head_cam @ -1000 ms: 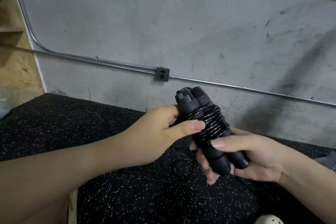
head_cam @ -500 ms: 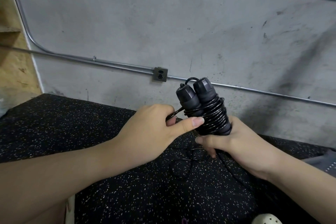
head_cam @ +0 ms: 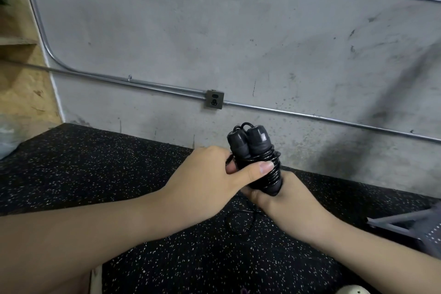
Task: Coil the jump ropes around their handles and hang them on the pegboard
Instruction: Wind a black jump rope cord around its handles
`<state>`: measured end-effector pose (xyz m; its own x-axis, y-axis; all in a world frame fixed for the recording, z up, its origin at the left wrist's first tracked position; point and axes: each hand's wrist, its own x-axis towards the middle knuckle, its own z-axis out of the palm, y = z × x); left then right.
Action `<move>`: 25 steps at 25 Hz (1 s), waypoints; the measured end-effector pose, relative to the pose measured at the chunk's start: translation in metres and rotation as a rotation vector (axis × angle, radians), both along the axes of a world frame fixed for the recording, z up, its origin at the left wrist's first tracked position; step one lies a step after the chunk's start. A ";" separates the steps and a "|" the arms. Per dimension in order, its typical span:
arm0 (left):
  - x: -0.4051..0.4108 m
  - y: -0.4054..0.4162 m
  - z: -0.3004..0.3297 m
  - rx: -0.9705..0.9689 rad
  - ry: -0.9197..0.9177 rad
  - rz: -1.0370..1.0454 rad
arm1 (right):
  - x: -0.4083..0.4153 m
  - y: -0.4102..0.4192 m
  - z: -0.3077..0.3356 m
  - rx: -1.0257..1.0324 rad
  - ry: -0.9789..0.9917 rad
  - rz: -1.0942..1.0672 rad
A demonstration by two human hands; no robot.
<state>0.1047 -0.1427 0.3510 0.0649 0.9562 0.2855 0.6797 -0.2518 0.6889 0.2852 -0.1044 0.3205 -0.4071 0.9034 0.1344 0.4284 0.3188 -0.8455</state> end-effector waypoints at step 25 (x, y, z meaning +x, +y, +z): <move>-0.034 0.020 0.001 -0.056 0.119 -0.173 | 0.003 -0.021 0.029 -0.499 0.339 0.324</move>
